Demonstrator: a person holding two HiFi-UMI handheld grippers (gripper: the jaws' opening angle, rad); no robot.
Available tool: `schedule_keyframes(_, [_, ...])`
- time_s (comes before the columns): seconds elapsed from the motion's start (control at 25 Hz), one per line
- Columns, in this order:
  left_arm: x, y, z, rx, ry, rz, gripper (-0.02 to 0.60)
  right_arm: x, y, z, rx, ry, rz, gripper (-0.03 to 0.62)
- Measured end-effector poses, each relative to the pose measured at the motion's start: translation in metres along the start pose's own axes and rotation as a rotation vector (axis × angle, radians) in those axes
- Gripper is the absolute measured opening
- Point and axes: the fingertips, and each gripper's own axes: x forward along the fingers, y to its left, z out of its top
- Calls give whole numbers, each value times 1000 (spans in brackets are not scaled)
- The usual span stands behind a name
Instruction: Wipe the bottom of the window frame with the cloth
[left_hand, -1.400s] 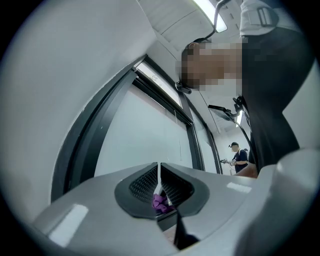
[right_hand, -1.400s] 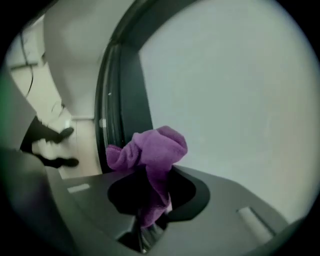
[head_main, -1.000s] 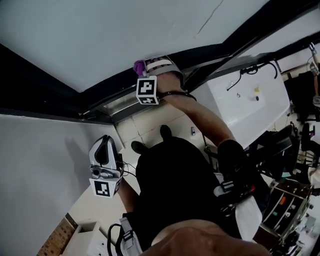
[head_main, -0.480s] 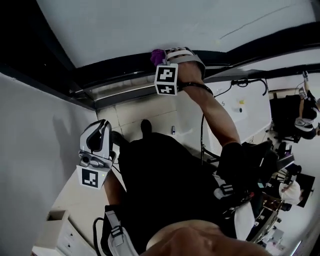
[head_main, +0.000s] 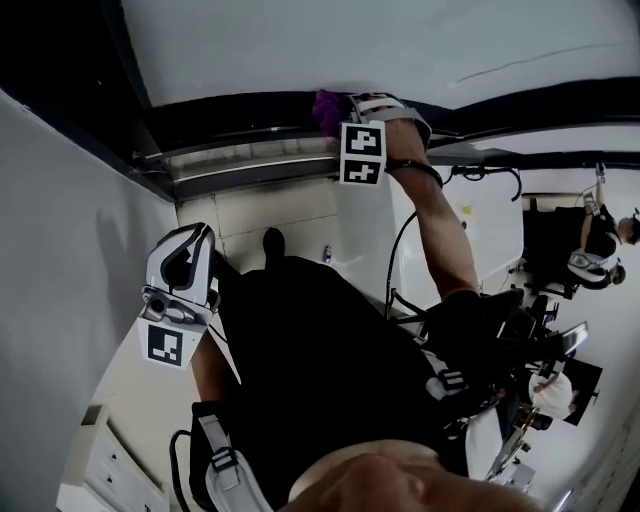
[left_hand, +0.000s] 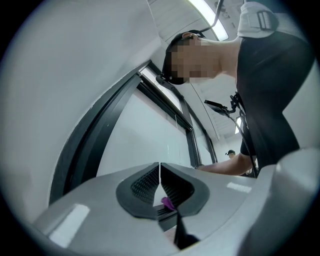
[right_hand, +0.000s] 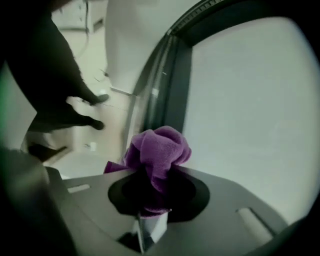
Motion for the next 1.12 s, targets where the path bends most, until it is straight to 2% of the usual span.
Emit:
schedule_keyframes(0.04, [-1,-1,2,8,0,0,3,-17,15,2,13,-55,101,67])
schedule_keyframes(0.08, [-2,-1,3,14,-3,1,3,-33,20,2,45,-113,154,68])
schedule_keyframes(0.12, [-2,0,3,15,-7,4,3,-44,14,0,91,-164,151,69])
schedule_keyframes(0.2, [1,1,-2,2,-17,10,3,-51,-18,-10,188,-232,39,69])
schedule_keyframes(0.28, [8,1,-6,-12,-25,9,3,-37,-49,-16,239,-245,-92,69])
schedule_keyframes(0.32, [10,-1,-6,-14,-28,4,3,-24,-55,-15,232,-231,-124,71])
schedule_keyframes(0.4, [12,-3,-3,-11,-29,-14,3,-3,-50,-8,187,-187,-119,69])
schedule_keyframes(0.48, [13,-3,-2,-6,-23,-25,3,-10,-27,-5,126,-140,-43,69])
schedule_keyframes(0.56, [12,-1,-5,-8,-13,-14,3,-32,15,-4,36,-112,101,69])
schedule_keyframes(0.64, [8,4,-8,-7,0,5,3,-63,62,0,-23,-162,252,69])
schedule_keyframes(0.68, [6,7,-9,-5,6,14,3,-78,74,-1,-5,-221,294,69])
schedule_keyframes(0.72, [5,9,-9,-3,10,20,3,-90,73,-5,65,-297,285,69])
schedule_keyframes(0.76, [5,11,-10,-2,14,23,3,-96,56,-13,186,-380,220,69])
schedule_keyframes(0.84, [8,11,-10,-4,21,17,3,-90,-3,-41,491,-516,-3,70])
schedule_keyframes(0.88, [12,10,-10,-5,24,9,3,-78,-30,-56,610,-545,-105,71])
schedule_keyframes(0.92, [17,7,-9,-5,28,0,3,-62,-48,-67,669,-545,-170,71])
schedule_keyframes(0.96, [23,2,-8,-3,32,-11,3,-45,-54,-71,658,-524,-193,71])
schedule_keyframes(1.0, [29,-3,-6,0,37,-24,3,-31,-51,-71,577,-492,-189,71])
schedule_keyframes(1.08, [42,-14,-4,15,50,-55,3,-26,-23,-66,307,-433,-149,60])
schedule_keyframes(1.12, [47,-19,-3,24,58,-69,3,-34,-2,-65,178,-421,-101,62])
